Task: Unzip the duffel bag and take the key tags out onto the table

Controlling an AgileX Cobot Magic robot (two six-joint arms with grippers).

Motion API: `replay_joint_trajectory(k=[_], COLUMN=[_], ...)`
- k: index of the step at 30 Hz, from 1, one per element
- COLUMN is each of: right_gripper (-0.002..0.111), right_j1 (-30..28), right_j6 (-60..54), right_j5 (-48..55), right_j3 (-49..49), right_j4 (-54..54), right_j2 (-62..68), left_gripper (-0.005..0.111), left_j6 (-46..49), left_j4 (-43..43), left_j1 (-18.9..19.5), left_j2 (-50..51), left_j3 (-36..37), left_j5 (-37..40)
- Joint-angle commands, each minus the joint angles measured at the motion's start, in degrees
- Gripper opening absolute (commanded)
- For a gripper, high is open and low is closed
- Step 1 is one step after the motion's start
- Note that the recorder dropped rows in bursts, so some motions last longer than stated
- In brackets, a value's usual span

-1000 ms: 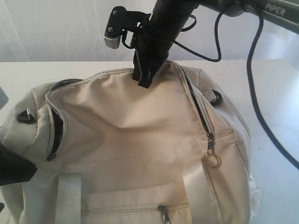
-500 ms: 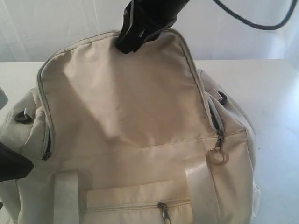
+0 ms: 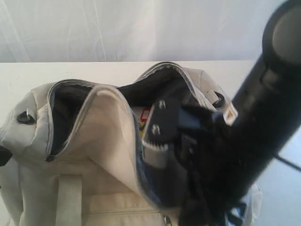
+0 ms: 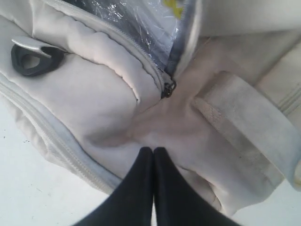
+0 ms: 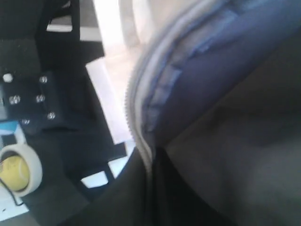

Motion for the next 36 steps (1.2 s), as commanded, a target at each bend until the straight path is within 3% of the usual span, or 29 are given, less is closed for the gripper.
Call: replay_joint_trajectory(k=[1, 7, 11, 14, 18, 21, 23, 33, 36], right_gripper=[0.000, 0.000, 0.002, 0.015, 0.042, 0.061, 0.064, 0.064, 0.064], right_j1=[0.22, 0.22, 0.22, 0.22, 0.22, 0.22, 0.22, 0.22, 0.22], right_j6=[0.19, 0.19, -0.19, -4.81, -7.55, -10.87, -12.53, -19.72, -19.72], right_j5=[0.16, -6.47, -6.78, -5.56, -5.03, -4.18, -4.18, -2.97, -1.71], right_j3=[9.41, 16.14, 16.53, 16.53, 16.53, 16.43, 16.43, 16.43, 16.43], right_j4=[1.55, 4.08, 11.45, 16.06, 18.49, 20.50, 22.82, 31.66, 31.66], right_j2=[-0.60, -0.60, -0.60, -0.60, -0.60, -0.60, -0.60, -0.60, -0.60], left_gripper=[0.000, 0.000, 0.000, 0.000, 0.000, 0.000, 0.000, 0.000, 0.000], left_j6=[-0.86, 0.98, 1.31, 1.31, 0.88, 0.27, 0.27, 3.27, 3.27], left_j4=[-0.13, -0.13, -0.49, -0.49, -1.44, -5.06, -7.32, -11.35, -11.35], left_j1=[0.11, 0.11, 0.11, 0.11, 0.11, 0.11, 0.00, -5.61, -5.71], left_j2=[-0.31, -0.31, -0.18, 1.26, 5.53, 11.01, 14.72, 31.03, 35.20], left_j3=[0.28, 0.56, -0.37, -3.12, -7.02, -9.06, -9.94, -13.71, -16.72], left_j5=[-1.27, -7.01, -16.65, -24.92, -31.32, -30.81, -30.01, -27.80, -21.35])
